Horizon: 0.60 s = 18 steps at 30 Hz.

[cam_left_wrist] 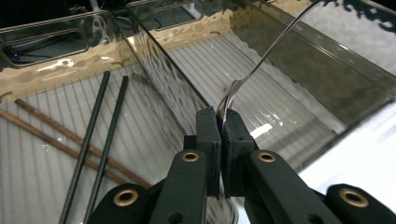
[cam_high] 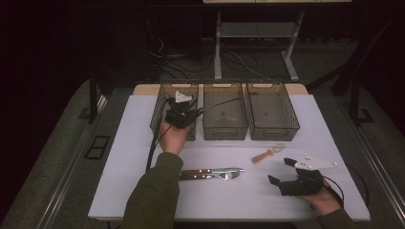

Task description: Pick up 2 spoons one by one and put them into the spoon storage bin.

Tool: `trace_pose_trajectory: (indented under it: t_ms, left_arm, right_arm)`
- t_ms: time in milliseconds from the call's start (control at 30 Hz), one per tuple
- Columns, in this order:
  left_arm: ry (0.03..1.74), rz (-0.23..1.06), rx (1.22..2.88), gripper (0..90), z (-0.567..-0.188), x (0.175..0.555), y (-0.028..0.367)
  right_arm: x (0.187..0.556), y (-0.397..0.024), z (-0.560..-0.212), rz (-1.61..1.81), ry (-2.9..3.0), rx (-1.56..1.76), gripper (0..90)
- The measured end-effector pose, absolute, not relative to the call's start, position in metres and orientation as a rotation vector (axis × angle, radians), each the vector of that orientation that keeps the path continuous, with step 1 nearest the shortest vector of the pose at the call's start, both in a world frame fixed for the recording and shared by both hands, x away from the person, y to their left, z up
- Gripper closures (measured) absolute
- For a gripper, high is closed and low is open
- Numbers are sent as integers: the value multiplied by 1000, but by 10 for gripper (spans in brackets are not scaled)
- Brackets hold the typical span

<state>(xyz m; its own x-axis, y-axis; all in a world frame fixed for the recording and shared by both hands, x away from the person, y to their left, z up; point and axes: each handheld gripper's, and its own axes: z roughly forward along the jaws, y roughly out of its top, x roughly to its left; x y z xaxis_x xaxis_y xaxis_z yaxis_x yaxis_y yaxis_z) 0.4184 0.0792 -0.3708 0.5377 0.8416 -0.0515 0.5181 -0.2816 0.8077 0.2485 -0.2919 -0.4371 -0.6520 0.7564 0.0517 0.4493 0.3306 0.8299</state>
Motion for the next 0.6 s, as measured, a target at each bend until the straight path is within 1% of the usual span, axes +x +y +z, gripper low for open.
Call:
trace_pose_trajectory:
  t_ms: [233, 600]
  left_arm:
    - [1179, 519, 1962, 872, -378, 430, 58]
    - [1190, 524, 1983, 868, -384, 433, 44]
  right_arm:
    - [249, -292, -437, 1243, 2257, 1070, 113]
    - [248, -293, -436, 1246, 2255, 1065, 113]
